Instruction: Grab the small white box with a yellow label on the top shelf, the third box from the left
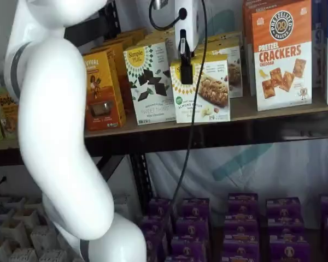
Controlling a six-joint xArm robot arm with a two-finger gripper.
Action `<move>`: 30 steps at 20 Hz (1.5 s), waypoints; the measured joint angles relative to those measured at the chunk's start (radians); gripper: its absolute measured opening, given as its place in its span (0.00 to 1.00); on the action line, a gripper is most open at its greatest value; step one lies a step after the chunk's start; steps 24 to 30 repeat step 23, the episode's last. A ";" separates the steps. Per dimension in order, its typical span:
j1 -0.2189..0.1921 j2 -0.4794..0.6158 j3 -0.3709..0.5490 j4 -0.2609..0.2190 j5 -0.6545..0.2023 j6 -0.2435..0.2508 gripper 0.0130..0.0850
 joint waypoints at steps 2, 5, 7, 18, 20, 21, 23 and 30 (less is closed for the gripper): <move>0.000 -0.026 0.017 -0.004 0.014 0.000 0.28; 0.004 -0.072 0.055 -0.014 0.020 0.003 0.28; 0.010 -0.104 0.084 -0.025 0.021 0.006 0.28; 0.040 -0.222 0.190 -0.032 0.041 0.036 0.28; 0.043 -0.229 0.196 -0.030 0.042 0.040 0.28; 0.046 -0.234 0.200 -0.030 0.043 0.043 0.28; 0.050 -0.239 0.204 -0.030 0.044 0.047 0.28; 0.050 -0.239 0.204 -0.030 0.044 0.047 0.28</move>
